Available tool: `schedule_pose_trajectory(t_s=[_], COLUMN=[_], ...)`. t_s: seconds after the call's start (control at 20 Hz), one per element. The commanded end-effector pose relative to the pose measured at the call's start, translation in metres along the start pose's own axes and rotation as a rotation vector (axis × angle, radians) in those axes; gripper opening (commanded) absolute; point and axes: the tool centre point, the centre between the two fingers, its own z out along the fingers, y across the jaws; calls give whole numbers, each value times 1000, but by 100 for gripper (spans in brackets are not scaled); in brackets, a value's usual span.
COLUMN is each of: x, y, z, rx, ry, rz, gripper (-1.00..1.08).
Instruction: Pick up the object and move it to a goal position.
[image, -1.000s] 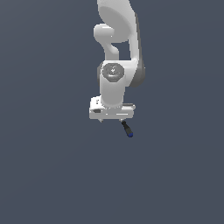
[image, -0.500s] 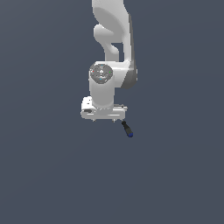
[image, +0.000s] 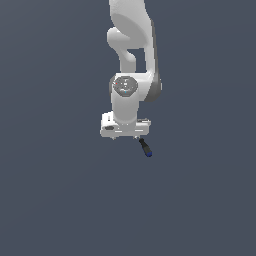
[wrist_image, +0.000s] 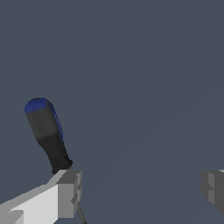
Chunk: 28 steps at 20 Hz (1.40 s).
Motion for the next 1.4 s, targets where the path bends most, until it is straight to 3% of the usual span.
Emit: schedule_pose_trajectory(t_s=[0.0, 0.35, 0.65, 1.35], x=[-4, -23, -35, -39], y=[-13, -59, -83, -91], z=[8, 33, 45, 63], rx=[1, 8, 13, 15], ry=[9, 44, 64, 69], rz=[-44, -199, -284, -309], gripper=[100, 100, 100, 100])
